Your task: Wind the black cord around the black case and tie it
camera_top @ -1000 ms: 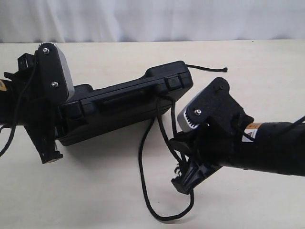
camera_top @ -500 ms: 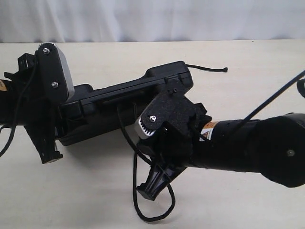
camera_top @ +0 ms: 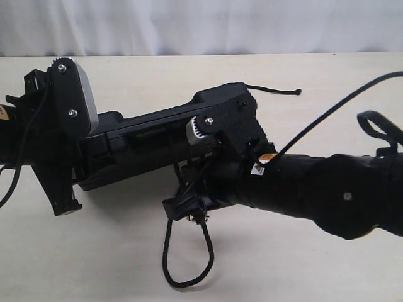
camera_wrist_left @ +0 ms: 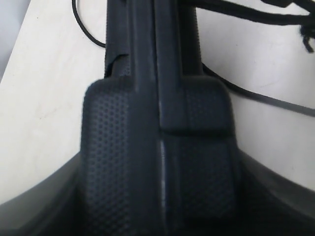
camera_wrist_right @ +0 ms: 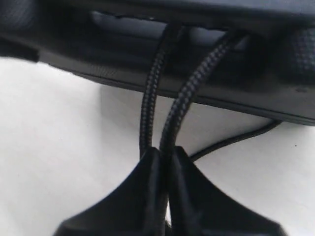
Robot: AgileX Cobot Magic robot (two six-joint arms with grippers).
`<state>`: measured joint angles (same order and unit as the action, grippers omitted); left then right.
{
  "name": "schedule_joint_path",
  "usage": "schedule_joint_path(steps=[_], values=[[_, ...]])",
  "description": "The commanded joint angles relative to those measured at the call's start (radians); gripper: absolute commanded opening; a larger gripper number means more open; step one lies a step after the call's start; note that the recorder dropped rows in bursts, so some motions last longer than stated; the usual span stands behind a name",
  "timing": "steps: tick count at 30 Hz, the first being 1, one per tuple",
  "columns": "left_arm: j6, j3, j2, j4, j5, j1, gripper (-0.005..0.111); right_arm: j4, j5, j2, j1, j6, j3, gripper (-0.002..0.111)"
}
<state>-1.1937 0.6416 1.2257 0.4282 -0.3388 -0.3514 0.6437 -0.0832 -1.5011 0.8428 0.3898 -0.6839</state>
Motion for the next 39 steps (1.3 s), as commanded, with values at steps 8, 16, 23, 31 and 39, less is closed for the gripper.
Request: schedule_joint_path(steps=[8, 16, 23, 31, 39], values=[[-0.013, -0.004, 0.004, 0.004, -0.027, -0.003, 0.000, 0.006, -0.042, -0.035, -0.005, -0.046, -0.088, 0.004], [-0.013, -0.004, 0.004, -0.053, -0.040, -0.003, 0.032, 0.008, -0.098, -0.078, -0.005, -0.144, -0.095, 0.004], [-0.011, -0.004, 0.002, -0.053, -0.043, -0.003, 0.058, 0.024, -0.099, -0.059, -0.005, -0.144, -0.095, 0.004], [-0.009, -0.004, 0.002, -0.047, -0.043, -0.003, 0.079, 0.024, -0.099, -0.040, -0.005, -0.116, -0.095, 0.004], [-0.009, 0.011, -0.045, -0.047, -0.037, -0.003, 0.078, 0.024, -0.106, -0.039, -0.005, -0.116, -0.095, 0.004]])
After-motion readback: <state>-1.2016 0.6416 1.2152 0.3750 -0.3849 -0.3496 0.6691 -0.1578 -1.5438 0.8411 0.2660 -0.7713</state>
